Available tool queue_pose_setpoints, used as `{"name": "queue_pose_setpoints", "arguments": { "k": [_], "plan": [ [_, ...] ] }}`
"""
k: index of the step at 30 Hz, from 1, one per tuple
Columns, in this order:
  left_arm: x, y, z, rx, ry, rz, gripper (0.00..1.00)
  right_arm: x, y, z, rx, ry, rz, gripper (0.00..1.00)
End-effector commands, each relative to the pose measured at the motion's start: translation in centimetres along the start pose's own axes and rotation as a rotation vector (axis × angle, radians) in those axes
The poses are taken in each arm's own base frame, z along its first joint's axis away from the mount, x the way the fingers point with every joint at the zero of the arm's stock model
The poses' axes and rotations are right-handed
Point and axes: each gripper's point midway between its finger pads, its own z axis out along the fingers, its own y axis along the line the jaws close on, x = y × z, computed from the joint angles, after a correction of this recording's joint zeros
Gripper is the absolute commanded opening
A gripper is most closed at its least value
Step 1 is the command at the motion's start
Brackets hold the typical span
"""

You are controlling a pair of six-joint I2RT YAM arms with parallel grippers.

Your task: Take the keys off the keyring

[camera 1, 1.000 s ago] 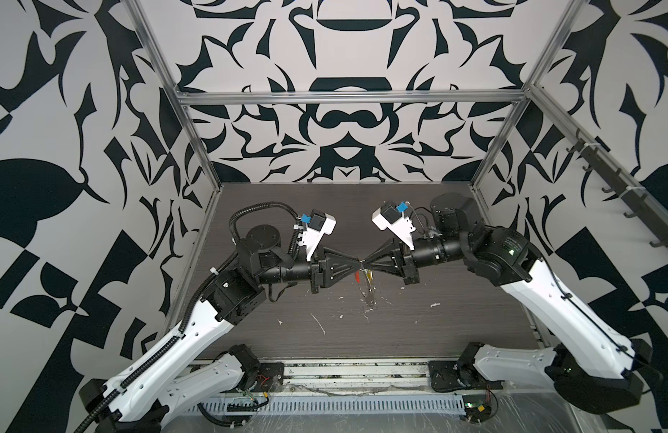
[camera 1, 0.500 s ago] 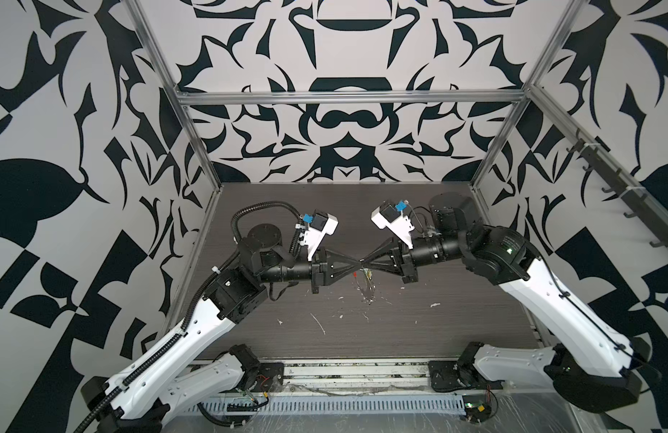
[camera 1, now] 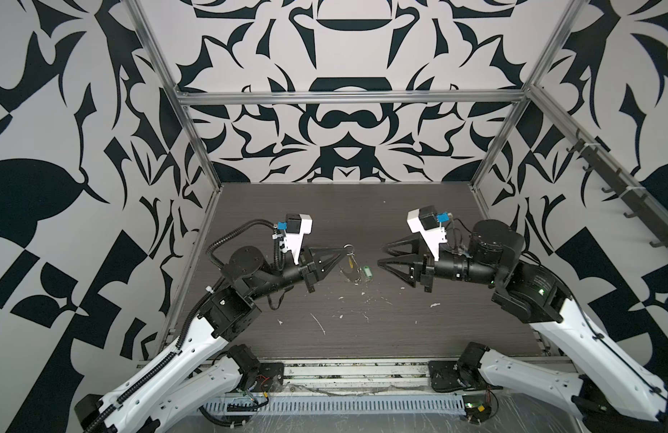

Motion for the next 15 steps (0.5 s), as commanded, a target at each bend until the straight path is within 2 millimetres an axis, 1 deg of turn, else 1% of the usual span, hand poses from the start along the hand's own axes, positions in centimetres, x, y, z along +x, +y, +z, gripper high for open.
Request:
{"name": "queue_pose_setpoints", "arguments": {
  "k": [1, 4, 9, 15],
  "plan": [
    [-2.7, -0.9, -0.3, 0.022, -0.123, 0.039, 0.0, -1.8, -1.2, 0.6, 0.053, -0.082, -0.015, 0.46],
    [-2.7, -1.2, 0.0, 0.047, -0.118, 0.043, 0.0, -1.6, -1.4, 1.1, 0.049, -0.083, -0.014, 0.43],
    [-2.3, -2.0, 0.4, 0.11, -0.095, 0.053, 0.0, -1.6, -1.9, 1.8, 0.056, -0.086, -0.025, 0.43],
    [-1.9, -2.4, 0.7, 0.145, -0.076, 0.052, 0.0, -1.5, -0.5, 2.4, -0.04, -0.074, -0.042, 0.47]
  ]
}}
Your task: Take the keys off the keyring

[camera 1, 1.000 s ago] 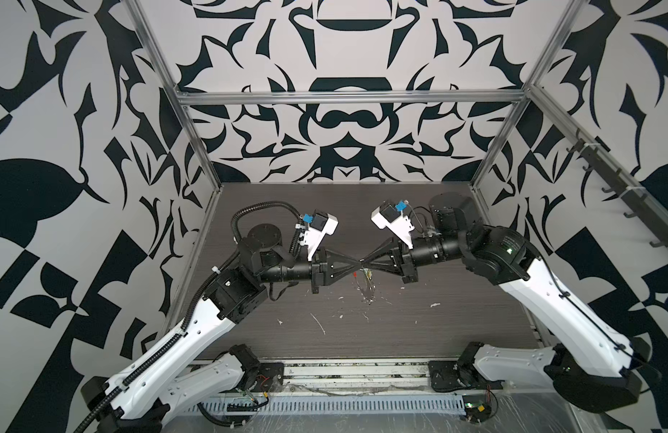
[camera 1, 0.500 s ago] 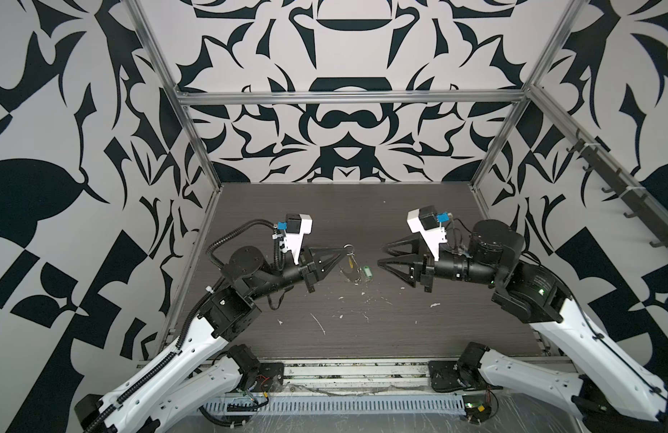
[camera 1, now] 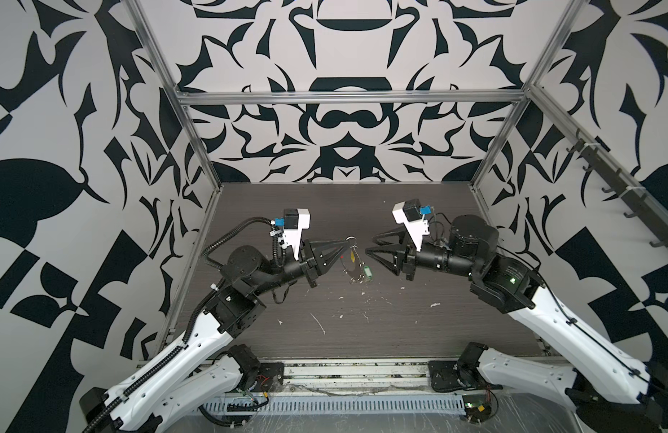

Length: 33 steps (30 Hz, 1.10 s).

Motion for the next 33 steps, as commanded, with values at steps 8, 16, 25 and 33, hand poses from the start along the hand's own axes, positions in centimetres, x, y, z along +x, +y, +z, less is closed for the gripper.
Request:
{"name": "queue_pose_setpoints", "arguments": {
  "k": [8, 16, 25, 33],
  "plan": [
    [-0.2, -1.3, 0.2, 0.084, -0.01, 0.013, 0.0, -2.2, 2.1, -0.3, -0.087, -0.091, -0.067, 0.48],
    [-0.4, -1.5, 0.1, 0.089, -0.017, 0.018, 0.0, -1.9, 2.7, -0.3, -0.094, -0.096, -0.09, 0.45],
    [-0.3, -1.4, 0.2, 0.091, -0.021, 0.011, 0.0, -1.0, 3.3, 0.6, -0.103, -0.078, -0.105, 0.47],
    [-0.3, -1.6, 0.4, 0.109, -0.018, 0.001, 0.0, -0.7, 3.3, 1.6, -0.097, -0.072, -0.115, 0.47]
  ]
}}
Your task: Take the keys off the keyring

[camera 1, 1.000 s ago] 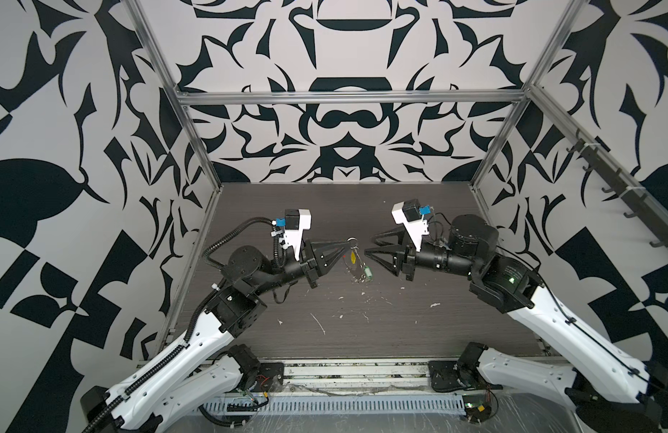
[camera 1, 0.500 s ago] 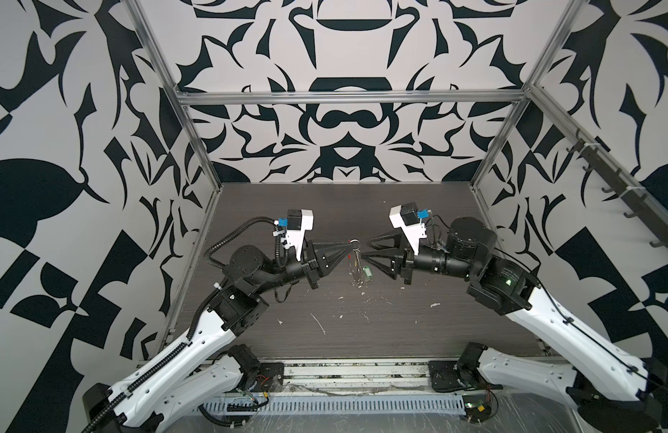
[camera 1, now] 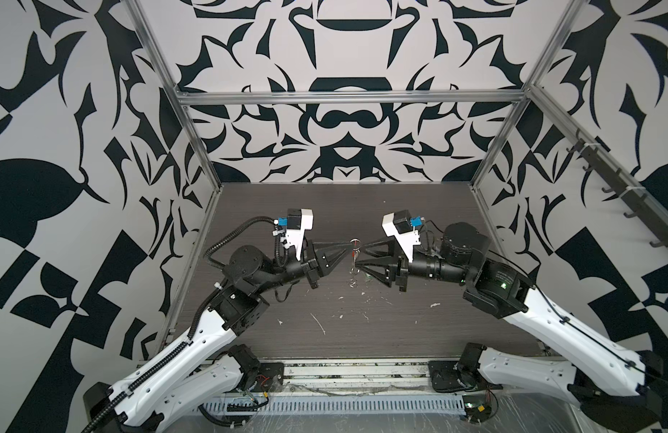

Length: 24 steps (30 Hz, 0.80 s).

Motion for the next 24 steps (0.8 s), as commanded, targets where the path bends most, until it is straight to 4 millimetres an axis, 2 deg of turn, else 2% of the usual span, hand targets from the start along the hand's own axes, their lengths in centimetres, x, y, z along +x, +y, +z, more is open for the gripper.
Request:
{"name": "queue_pose_setpoints", "arguments": {
  "k": [1, 13, 24],
  "plan": [
    [-0.4, -0.8, 0.0, 0.043, -0.017, 0.006, 0.0, -1.3, 0.0, 0.1, 0.012, -0.053, -0.046, 0.47],
    [-0.2, -1.0, -0.3, 0.042, -0.01, 0.012, 0.0, -0.8, -0.2, 0.2, 0.022, -0.032, -0.044, 0.31],
    [-0.3, -1.4, -0.8, 0.035, -0.005, 0.032, 0.0, -0.3, 0.0, -0.1, 0.014, -0.01, -0.034, 0.1]
  ]
}}
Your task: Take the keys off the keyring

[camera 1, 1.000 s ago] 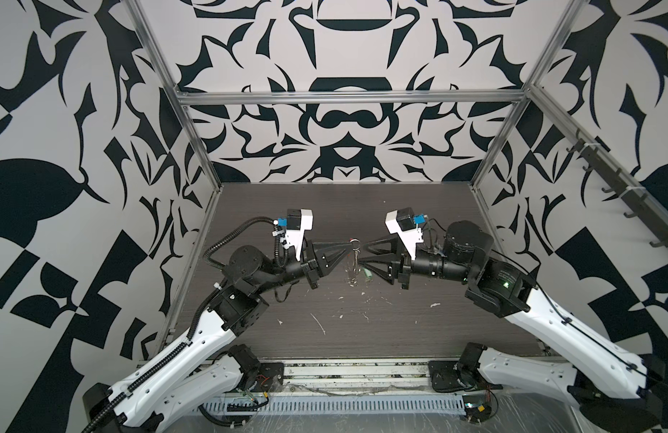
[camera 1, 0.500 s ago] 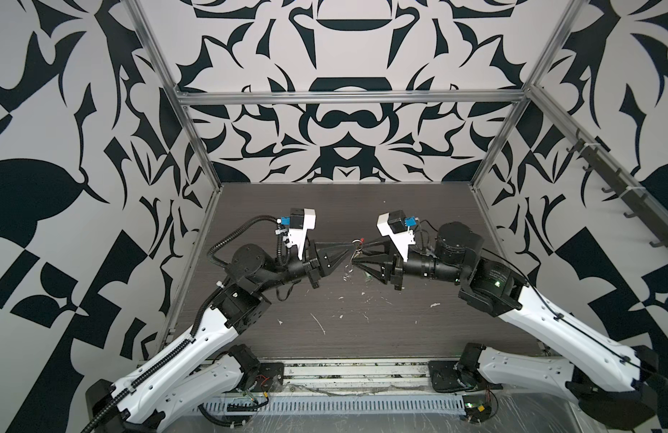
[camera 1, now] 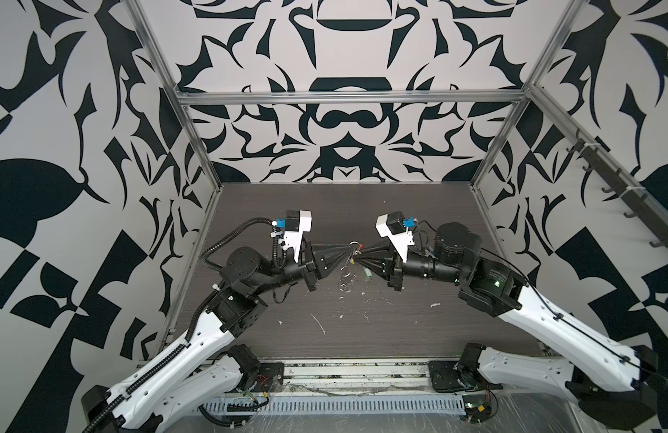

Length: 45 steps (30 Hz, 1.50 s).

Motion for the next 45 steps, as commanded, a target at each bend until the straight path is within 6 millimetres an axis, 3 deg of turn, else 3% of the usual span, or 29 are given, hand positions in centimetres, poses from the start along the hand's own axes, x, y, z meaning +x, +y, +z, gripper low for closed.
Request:
{"name": "queue_pose_setpoints", "arguments": {
  "k": [1, 5, 19, 45],
  "plan": [
    [-0.5, -0.7, -0.3, 0.016, -0.014, 0.029, 0.0, -1.2, 0.7, -0.8, -0.014, -0.04, -0.029, 0.09],
    [-0.4, -0.6, -0.4, 0.006, -0.016, 0.029, 0.0, -1.1, 1.0, -0.8, -0.024, -0.034, -0.027, 0.0],
    [0.0, -0.3, -0.8, -0.029, 0.015, 0.053, 0.0, -0.4, 2.7, -1.6, -0.108, 0.024, 0.014, 0.0],
    [-0.1, 0.3, -1.7, -0.102, 0.017, 0.092, 0.0, -0.3, 2.5, -3.5, -0.04, 0.041, 0.0, 0.0]
  ]
}}
